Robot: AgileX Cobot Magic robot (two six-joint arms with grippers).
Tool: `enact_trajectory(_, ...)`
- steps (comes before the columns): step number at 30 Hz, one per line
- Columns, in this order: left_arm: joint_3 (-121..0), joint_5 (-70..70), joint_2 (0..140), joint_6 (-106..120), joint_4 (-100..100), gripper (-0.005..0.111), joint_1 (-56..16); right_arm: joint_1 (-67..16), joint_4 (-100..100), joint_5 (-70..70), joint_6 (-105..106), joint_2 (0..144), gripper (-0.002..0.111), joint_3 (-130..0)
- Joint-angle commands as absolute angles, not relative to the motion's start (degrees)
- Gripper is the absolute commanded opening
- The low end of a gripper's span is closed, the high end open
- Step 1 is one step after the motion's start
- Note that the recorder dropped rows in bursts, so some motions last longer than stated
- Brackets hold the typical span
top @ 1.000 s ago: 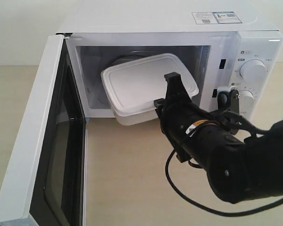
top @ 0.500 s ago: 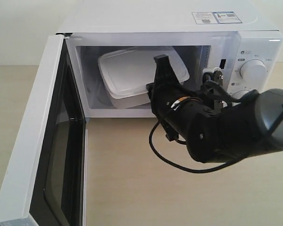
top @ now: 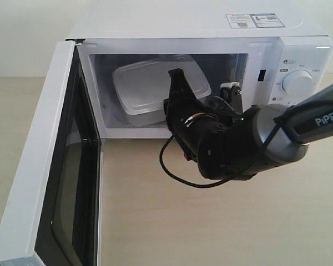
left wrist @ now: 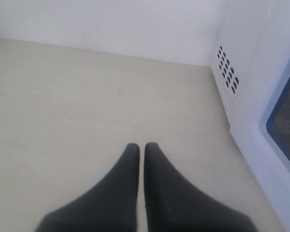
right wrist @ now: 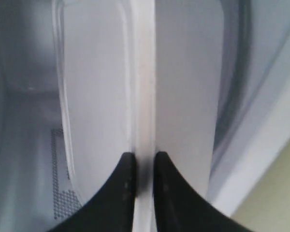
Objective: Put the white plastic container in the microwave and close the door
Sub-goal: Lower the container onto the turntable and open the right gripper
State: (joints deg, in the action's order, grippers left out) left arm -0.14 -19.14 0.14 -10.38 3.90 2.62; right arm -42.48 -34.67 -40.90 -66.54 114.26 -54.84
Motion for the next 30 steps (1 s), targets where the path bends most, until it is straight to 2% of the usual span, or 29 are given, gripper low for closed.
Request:
enact_trajectory(1, 0.0, -18.9, 0.0, -10.9, 3.6, 0.004, 2.5, -40.5, -33.4, -43.8, -66.0, 114.0, 0.000, -55.5)
enact_trajectory(9, 0.0, -18.9, 0.0, -10.9, 3.6, 0.004, 2.5, -39.9, -33.0, -43.1, -63.9, 114.0, 0.002, -55.5)
enact_trajectory(18, 0.0, -18.9, 0.0, -10.9, 3.6, 0.004, 2.5, -39.9, -33.1, -43.1, -63.9, 114.0, 0.033, -55.5)
enact_trajectory(30, 0.0, -18.9, 0.0, -10.9, 3.6, 0.004, 2.5, -41.1, -26.0, -43.3, -59.0, 113.7, 0.034, -55.4)
